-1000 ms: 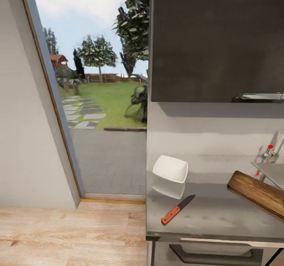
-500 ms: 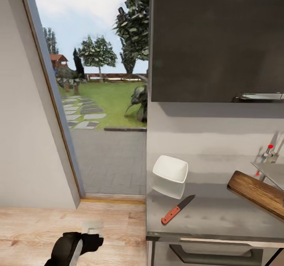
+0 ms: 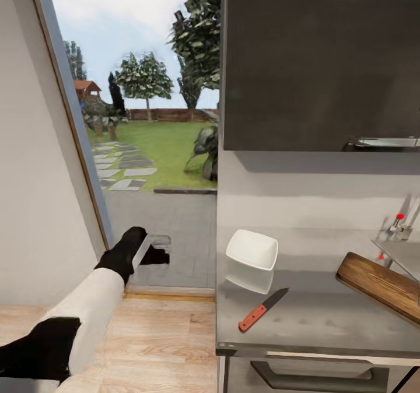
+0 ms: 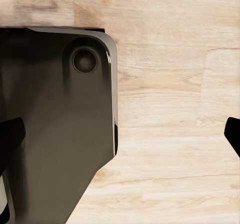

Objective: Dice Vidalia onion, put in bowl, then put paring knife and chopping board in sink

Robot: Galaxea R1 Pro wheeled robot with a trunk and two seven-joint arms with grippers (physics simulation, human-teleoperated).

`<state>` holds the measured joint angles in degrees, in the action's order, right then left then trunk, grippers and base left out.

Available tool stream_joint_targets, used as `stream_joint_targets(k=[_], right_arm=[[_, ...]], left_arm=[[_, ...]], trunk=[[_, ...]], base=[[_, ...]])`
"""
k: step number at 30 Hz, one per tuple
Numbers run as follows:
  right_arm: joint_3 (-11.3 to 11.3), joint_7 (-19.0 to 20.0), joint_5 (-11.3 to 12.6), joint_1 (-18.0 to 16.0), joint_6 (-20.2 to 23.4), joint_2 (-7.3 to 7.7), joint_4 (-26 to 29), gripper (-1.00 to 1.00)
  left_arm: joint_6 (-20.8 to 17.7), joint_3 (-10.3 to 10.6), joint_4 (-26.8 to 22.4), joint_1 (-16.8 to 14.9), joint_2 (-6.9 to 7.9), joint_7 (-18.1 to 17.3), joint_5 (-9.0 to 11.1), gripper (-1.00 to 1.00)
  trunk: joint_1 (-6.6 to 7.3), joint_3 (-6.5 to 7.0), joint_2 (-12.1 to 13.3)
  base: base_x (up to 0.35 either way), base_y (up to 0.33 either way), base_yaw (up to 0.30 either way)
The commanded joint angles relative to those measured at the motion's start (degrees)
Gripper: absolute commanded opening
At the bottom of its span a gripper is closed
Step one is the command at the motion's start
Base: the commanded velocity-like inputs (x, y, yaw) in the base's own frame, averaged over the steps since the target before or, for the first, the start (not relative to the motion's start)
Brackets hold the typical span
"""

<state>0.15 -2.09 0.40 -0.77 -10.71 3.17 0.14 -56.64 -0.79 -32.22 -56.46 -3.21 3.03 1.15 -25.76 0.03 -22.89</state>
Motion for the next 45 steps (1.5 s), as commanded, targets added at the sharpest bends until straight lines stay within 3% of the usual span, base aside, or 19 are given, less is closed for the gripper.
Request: stream_joint_targets(k=[1, 4, 8, 17, 35, 45], right_arm=[[0.0, -0.1, 0.0, 0.0, -0.2, 0.00, -0.1, 1.00], [0.0, -0.1, 0.0, 0.0, -0.2, 0.00, -0.1, 1.00], [-0.1, -0.1, 0.0, 0.0, -0.2, 0.00, -0.1, 1.00], [-0.1, -0.1, 0.1, 0.0, -0.2, 0.00, 0.0, 1.00], [-0.2, -0.1, 0.2, 0.0, -0.2, 0.00, 0.0, 1.00], [-0.2, -0.1, 0.2, 0.0, -0.2, 0.00, 0.0, 1.00]], left_arm=[[-0.2, -0.1, 4.4, -9.1, -0.46, 0.3, 0.2, 1.00], [-0.2, -0.1, 5.6, -11.4, -2.47, 0.3, 0.2, 1.00], [-0.7, 0.0, 5.9, -12.2, -4.68, 0.1, 0.1, 1.00], [-0.8, 0.2, 6.0, -12.2, -4.80, 0.0, 0.1, 1.00], [-0.9, 0.2, 5.9, -12.2, -4.85, -0.2, 0.1, 1.00], [-0.7, 0.2, 6.0, -12.2, -4.71, -0.4, 0.1, 1.00]], trunk=[[-0.02, -0.03, 0.0], [-0.02, -0.04, 0.0], [-0.02, -0.18, 0.0], [-0.02, -0.40, 0.0], [-0.02, -0.41, 0.0], [-0.02, -0.42, 0.0]], base=[[0.000, 0.000, 0.000], [0.000, 0.000, 0.000], [0.000, 0.000, 0.000], [0.000, 0.000, -0.015], [0.000, 0.000, -0.267], [0.000, 0.000, -0.049]])
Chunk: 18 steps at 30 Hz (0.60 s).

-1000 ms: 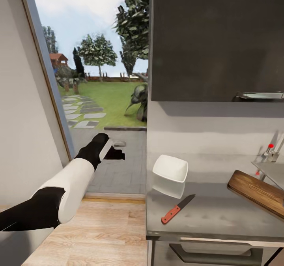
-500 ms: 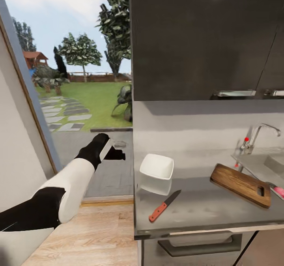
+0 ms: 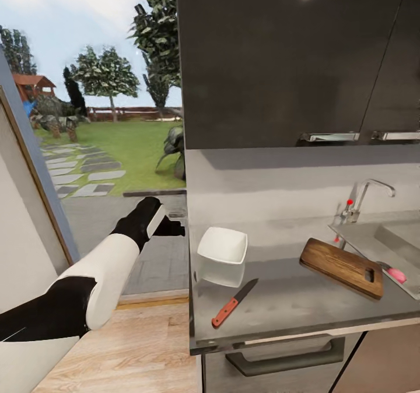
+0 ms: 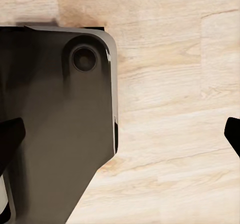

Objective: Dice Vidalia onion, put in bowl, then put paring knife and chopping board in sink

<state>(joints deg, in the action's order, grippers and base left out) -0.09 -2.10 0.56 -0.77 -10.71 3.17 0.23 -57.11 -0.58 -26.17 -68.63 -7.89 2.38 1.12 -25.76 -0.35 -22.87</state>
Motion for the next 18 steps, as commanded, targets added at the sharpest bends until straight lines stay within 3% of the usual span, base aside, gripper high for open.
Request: stream_joint_targets(k=[1, 18], right_arm=[[0.0, -0.1, 0.1, 0.0, -0.2, 0.00, -0.1, 1.00], [0.0, -0.1, 0.1, 0.0, -0.2, 0.00, -0.1, 1.00]], left_arm=[[-0.1, -0.1, 0.0, 0.0, -0.02, 0.2, 0.1, 1.00], [0.1, 0.0, 0.0, 0.0, -0.77, 0.2, 0.1, 1.00]], trunk=[[-0.02, -0.05, -0.1], [-0.02, -1.03, -0.1]], base=[[0.000, 0.000, -0.003], [0.000, 0.000, -0.001]])
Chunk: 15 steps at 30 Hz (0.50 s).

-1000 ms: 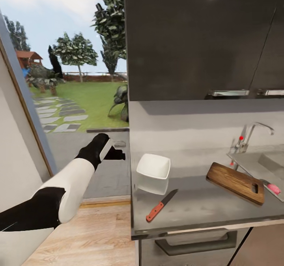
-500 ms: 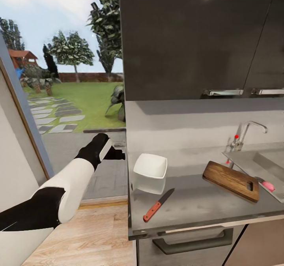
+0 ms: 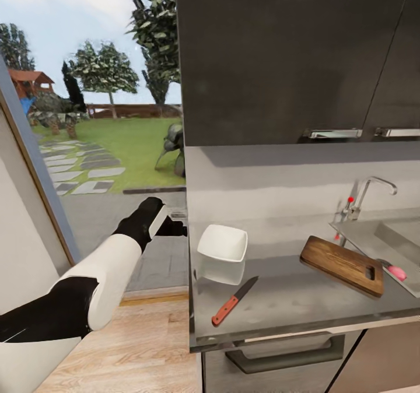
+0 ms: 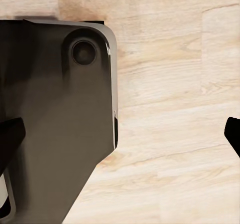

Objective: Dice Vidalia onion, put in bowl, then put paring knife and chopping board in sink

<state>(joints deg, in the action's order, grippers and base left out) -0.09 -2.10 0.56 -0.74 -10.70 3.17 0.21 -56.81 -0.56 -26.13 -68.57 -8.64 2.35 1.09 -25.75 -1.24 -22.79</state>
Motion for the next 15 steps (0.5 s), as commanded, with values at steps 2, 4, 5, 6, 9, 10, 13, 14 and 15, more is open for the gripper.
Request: stream_joint_targets(k=[2, 4, 5, 6, 9, 10, 13, 14, 15], right_arm=[[0.0, -0.1, 0.1, 0.0, -0.2, 0.00, 0.0, 1.00], [0.0, -0.1, 0.0, 0.0, -0.2, 0.00, -0.1, 1.00], [0.0, -0.1, 0.1, 0.0, -0.2, 0.00, 0.0, 1.00], [0.0, -0.1, 0.1, 0.0, -0.2, 0.00, 0.0, 1.00], [0.0, -0.1, 0.1, 0.0, -0.2, 0.00, -0.1, 1.00], [0.0, -0.1, 0.0, 0.0, -0.2, 0.00, -0.1, 1.00], [0.0, -0.1, 0.1, 0.0, -0.2, 0.00, -0.1, 1.00], [0.0, -0.1, 0.0, 0.0, -0.2, 0.00, -0.1, 1.00], [0.0, -0.1, 0.1, 0.0, -0.2, 0.00, 0.0, 1.00]], left_arm=[[-0.2, -0.1, -0.1, 0.0, -0.04, 0.3, 0.1, 1.00], [-0.2, -0.1, -0.1, 0.0, -0.06, 0.2, 0.1, 1.00], [-0.2, -0.1, -0.1, -0.1, -0.06, 0.2, 0.1, 1.00], [-0.2, -0.1, -0.1, -0.1, -0.06, 0.2, 0.1, 1.00], [-0.2, -0.1, -0.1, 0.0, -0.06, 0.2, 0.1, 1.00], [-0.2, -0.1, -0.1, 0.0, -0.06, 0.2, 0.1, 1.00], [-0.2, -0.1, -0.1, -0.1, -0.06, 0.2, 0.1, 1.00], [-0.2, -0.1, -0.1, -0.1, -0.06, 0.2, 0.1, 1.00], [-0.2, -0.1, -0.1, -0.1, -0.07, 0.2, 0.1, 1.00]], trunk=[[-0.04, -0.14, -0.1], [-0.04, -0.14, -0.1], [-0.04, -0.14, -0.1], [-0.04, -0.14, -0.1], [-0.04, -0.14, -0.1], [-0.04, -0.14, -0.1], [-0.04, -0.14, -0.1], [-0.04, -0.14, -0.1], [-0.04, -0.14, -0.1]], base=[[0.000, 0.000, -0.077], [0.000, 0.000, -0.206], [0.000, 0.000, -0.266], [0.000, 0.000, -0.273], [0.000, 0.000, -0.288], [0.000, 0.000, -0.295], [0.000, 0.000, -0.298], [0.000, 0.000, -0.299], [0.000, 0.000, -0.300]])
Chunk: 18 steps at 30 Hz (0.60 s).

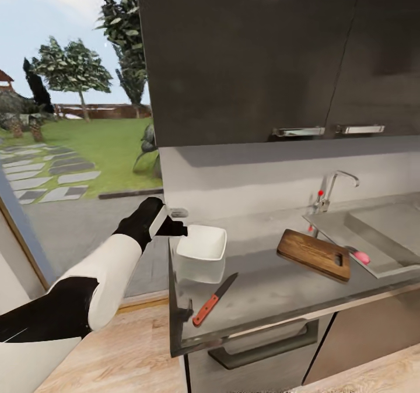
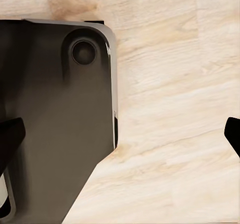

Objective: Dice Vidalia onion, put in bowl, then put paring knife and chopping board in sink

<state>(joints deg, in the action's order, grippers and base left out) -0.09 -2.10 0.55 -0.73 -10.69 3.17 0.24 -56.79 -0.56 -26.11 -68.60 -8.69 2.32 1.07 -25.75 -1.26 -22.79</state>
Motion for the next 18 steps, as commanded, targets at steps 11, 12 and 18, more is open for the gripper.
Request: stream_joint_targets(k=[11, 12, 18], right_arm=[[0.0, -0.1, 0.0, -0.1, -0.2, 0.00, -0.1, 1.00], [0.0, -0.1, 0.0, -0.1, -0.2, 0.00, -0.1, 1.00], [0.0, -0.1, 0.0, -0.1, -0.2, 0.00, -0.1, 1.00]], left_arm=[[-0.1, -0.1, 1.0, 0.0, 0.17, 0.5, 0.2, 1.00], [-0.1, -0.1, 1.8, 0.0, 0.28, 0.6, 0.2, 1.00], [1.6, -0.2, 3.9, 0.0, 2.30, 0.7, 0.2, 1.00]], trunk=[[-0.04, -0.13, -0.1], [-0.04, -0.13, -0.1], [-0.04, -0.32, -0.1]], base=[[0.000, 0.000, -0.198], [0.000, 0.000, -0.023], [0.000, 0.000, -0.008]])
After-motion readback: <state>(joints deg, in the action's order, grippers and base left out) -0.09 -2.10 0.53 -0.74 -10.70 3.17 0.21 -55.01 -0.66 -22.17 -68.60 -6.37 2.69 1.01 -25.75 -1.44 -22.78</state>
